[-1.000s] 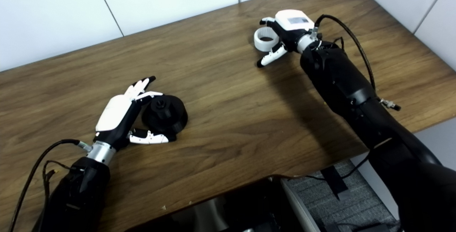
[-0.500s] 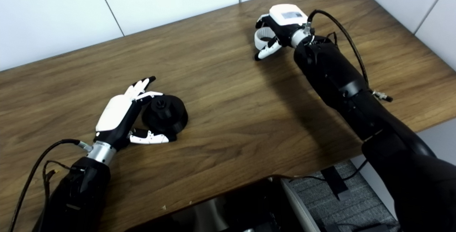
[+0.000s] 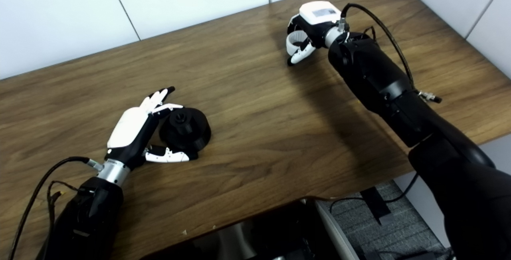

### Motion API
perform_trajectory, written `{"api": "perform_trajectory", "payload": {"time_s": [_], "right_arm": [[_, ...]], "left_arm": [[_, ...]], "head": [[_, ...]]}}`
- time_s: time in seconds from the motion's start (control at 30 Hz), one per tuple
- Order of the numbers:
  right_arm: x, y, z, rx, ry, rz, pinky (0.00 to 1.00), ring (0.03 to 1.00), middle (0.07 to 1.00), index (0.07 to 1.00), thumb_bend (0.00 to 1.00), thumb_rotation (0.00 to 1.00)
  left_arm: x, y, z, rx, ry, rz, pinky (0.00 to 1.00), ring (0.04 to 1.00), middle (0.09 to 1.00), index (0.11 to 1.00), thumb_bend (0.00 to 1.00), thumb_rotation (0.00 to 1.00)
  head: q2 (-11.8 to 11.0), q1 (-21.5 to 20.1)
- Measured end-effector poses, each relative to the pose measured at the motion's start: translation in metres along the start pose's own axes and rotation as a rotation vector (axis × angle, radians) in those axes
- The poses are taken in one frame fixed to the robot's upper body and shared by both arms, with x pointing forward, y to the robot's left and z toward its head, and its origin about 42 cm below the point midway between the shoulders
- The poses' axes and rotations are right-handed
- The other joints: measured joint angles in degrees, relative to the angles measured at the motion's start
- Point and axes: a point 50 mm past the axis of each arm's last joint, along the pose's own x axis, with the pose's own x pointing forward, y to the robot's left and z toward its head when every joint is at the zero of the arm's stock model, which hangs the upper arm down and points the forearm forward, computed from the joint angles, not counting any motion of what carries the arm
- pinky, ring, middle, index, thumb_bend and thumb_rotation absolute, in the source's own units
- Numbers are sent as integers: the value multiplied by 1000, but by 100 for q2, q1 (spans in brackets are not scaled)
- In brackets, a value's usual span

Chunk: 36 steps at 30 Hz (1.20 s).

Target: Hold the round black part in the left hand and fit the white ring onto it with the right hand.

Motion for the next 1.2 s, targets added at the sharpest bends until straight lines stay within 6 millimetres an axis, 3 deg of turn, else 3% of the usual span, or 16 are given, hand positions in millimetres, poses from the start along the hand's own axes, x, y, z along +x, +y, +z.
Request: {"api": "perform_trajectory", "payload": {"time_s": [0.63, 0.93, 1.2], "right_arm": [[-5, -6, -11, -31, 59, 37, 827, 839, 792, 793, 798, 307], [-8, -6, -15, -33, 75, 24, 860, 790, 708, 748, 767, 253], [-8, -6, -16, -33, 76, 16, 852, 764, 673, 712, 766, 275]], "left_arm": [[-1, -1, 0, -5, -4, -2, 1000, 1000, 1000, 678, 1000, 411], [-1, -1, 0, -5, -4, -3, 1000, 1000, 1000, 682, 1000, 411], [-1, -1, 0, -4, -6, -2, 1000, 1000, 1000, 676, 1000, 425]], "head": [[26, -26], [44, -18], [70, -9]]}}
